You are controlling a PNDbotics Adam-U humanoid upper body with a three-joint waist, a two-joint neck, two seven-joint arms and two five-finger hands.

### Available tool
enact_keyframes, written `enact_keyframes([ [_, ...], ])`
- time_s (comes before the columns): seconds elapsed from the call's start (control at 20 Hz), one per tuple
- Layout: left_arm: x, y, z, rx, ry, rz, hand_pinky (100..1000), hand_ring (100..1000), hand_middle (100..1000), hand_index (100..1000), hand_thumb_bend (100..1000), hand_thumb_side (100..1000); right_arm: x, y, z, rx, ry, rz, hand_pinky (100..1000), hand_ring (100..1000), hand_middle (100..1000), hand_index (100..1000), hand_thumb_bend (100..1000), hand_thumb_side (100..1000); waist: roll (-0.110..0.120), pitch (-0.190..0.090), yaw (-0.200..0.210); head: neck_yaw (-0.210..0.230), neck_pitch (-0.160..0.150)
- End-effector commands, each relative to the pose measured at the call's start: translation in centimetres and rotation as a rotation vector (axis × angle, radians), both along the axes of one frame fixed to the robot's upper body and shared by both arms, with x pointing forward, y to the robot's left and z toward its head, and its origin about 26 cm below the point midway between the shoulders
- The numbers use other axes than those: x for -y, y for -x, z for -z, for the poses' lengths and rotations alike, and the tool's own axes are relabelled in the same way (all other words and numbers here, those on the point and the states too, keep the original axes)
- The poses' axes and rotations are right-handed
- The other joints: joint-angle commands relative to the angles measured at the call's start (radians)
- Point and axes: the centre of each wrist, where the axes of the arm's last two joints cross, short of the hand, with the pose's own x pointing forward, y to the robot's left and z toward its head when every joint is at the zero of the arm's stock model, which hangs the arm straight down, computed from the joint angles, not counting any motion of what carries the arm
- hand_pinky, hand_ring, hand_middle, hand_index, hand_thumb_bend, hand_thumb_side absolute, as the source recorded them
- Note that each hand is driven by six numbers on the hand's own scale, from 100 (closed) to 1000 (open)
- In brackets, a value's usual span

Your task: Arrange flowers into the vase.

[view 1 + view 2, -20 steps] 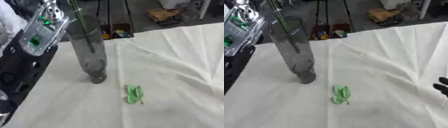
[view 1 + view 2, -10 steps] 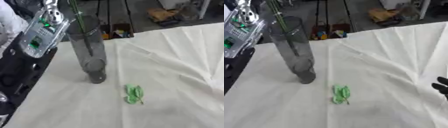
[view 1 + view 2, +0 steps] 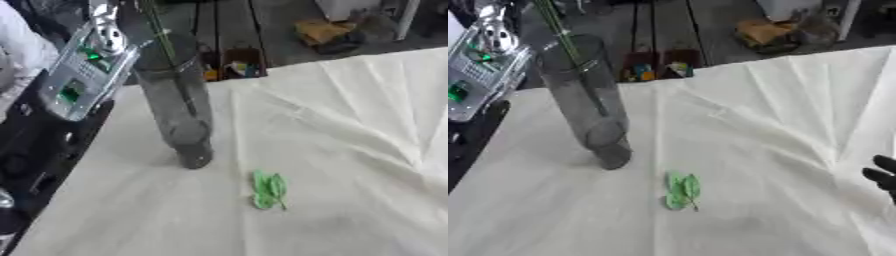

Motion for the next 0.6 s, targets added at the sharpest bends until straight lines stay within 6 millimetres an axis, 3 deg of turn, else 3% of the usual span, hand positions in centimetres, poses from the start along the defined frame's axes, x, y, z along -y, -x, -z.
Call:
enact_keyframes([
  [0.05,-0.63,0.46,-0.97,0.036,-0.022,-0.022,207,417,413,192,100,997,0.17,0.16,-0.62,0.019,0.008,0.004,772,819,561,681,100,1000,-0.007,-0.022,0.003,-0.002,-0.008],
  [0.3,-0.87,0.40,-0.70,0.028,-0.046,-0.038,214,428,431,300,100,979,0.19,0.17,-0.60,0.017,0.007,0.005,773,820,560,681,100,1000,-0.009,-0.022,0.004,-0.003,-0.009],
  [0.6,-1.20,0.37,-0.41,0.025,-0.098,-0.066,225,440,442,324,100,934,0.19,0.19,-0.56,0.014,0.007,0.004,775,820,559,681,100,1000,-0.010,-0.023,0.008,-0.005,-0.009],
])
